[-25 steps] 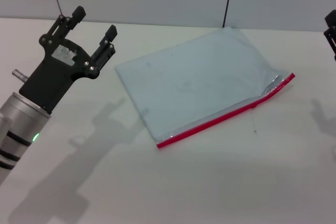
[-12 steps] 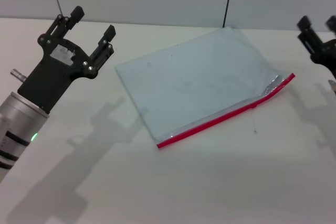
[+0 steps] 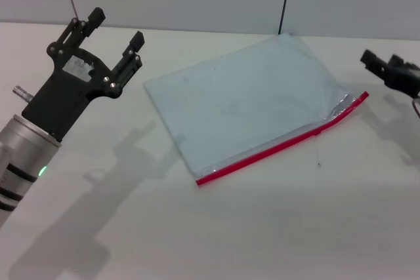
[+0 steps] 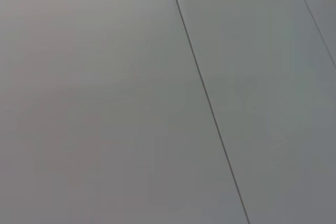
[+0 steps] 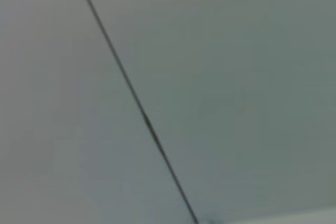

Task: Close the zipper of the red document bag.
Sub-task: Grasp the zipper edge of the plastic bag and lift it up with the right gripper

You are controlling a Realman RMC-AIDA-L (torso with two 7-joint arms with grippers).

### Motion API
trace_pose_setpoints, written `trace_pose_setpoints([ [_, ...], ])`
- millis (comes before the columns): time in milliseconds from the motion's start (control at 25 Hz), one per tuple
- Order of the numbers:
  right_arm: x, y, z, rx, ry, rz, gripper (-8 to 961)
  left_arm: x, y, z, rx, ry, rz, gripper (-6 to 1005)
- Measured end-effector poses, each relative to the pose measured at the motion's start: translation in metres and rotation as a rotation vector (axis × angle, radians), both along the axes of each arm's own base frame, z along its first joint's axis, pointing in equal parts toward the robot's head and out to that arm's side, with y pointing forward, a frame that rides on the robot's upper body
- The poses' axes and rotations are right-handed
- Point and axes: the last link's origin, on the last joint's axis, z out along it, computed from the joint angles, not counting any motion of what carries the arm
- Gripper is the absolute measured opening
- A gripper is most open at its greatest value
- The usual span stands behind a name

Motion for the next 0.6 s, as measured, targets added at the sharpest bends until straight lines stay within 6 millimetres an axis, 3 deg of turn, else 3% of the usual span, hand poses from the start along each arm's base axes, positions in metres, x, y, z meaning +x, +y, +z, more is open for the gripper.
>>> trace_pose_setpoints([
  [200, 0.007, 0.003, -0.001, -0.093, -0.041, -0.057, 791, 0.001, 0.0, 0.0, 0.0, 0.0, -0.003, 700],
  [600, 0.0, 0.012, -0.016, -0.213, -0.124, -0.09, 792, 0.003, 0.002, -0.001, -0.004, 0.002, -0.013, 700],
])
